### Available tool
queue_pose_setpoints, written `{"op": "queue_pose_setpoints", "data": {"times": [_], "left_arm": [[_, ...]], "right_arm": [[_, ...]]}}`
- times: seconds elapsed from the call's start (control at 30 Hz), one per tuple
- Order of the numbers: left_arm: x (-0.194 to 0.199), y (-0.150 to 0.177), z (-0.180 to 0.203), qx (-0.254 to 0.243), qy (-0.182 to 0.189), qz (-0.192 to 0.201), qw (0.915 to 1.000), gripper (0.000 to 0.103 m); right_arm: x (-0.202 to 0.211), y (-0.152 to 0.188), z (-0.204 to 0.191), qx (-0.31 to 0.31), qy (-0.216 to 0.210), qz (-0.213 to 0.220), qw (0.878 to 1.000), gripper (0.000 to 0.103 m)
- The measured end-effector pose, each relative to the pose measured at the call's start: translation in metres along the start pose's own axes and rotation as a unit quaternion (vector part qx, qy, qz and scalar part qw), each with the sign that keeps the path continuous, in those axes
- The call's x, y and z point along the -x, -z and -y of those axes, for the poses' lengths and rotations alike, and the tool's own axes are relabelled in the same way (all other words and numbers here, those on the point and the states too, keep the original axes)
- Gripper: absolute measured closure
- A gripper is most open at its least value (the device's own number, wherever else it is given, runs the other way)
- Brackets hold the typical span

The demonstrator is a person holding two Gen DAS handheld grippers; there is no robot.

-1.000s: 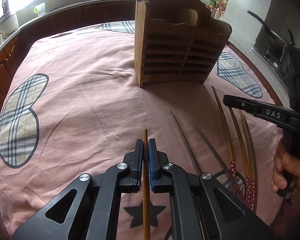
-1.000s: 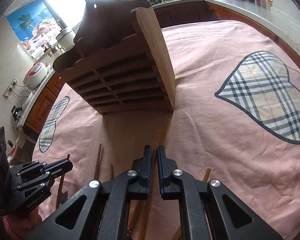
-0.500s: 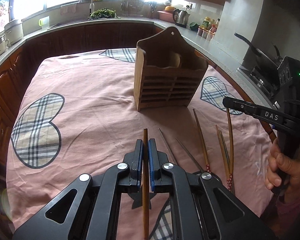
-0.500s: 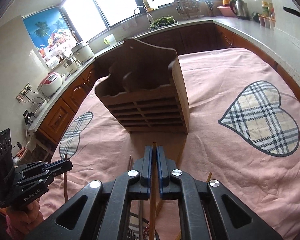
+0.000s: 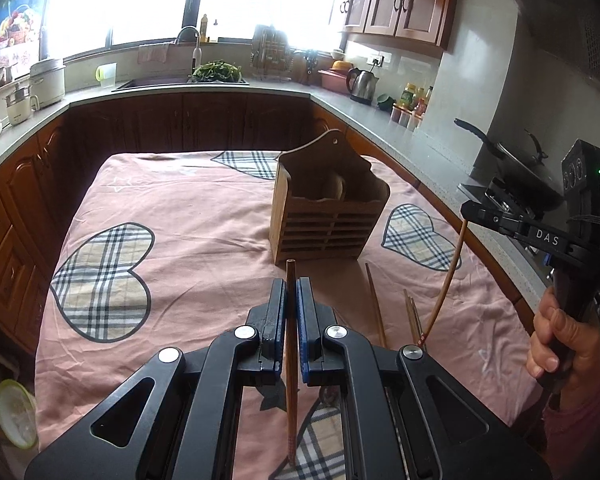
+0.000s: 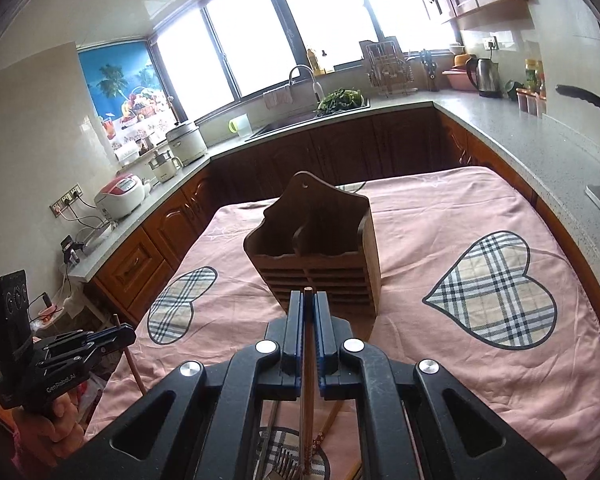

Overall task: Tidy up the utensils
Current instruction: 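Lift both held chopsticks and lower them into the wooden utensil holder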

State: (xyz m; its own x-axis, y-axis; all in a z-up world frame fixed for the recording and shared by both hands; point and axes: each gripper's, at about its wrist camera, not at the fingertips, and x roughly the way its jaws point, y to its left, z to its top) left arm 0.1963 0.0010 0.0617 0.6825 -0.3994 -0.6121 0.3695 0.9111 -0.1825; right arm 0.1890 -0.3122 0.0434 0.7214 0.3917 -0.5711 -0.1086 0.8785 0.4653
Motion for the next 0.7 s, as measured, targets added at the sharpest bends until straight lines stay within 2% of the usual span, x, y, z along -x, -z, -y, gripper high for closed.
{"op": "queue_pose_setpoints", "data": {"times": [0.37, 0.53, 0.7], "left_arm": [[0.015, -0.039, 0.002, 0.031, 0.006, 0.073, 0.9968, 0.098], [0.015, -0.072, 0.004, 0.041, 0.008, 0.117, 0.9922, 0.098], [0.011, -0.111, 0.003, 0.053, 0.001, 0.170, 0.9841, 0.098]], "right_arm": [[0.020, -0.027, 0.002, -0.009, 0.001, 0.062, 0.998, 0.098], [0.029, -0.058, 0.008, -0.021, 0.005, 0.112, 0.993, 0.098], [0.028, -0.094, 0.015, -0.033, 0.013, 0.159, 0.987, 0.098]]}}
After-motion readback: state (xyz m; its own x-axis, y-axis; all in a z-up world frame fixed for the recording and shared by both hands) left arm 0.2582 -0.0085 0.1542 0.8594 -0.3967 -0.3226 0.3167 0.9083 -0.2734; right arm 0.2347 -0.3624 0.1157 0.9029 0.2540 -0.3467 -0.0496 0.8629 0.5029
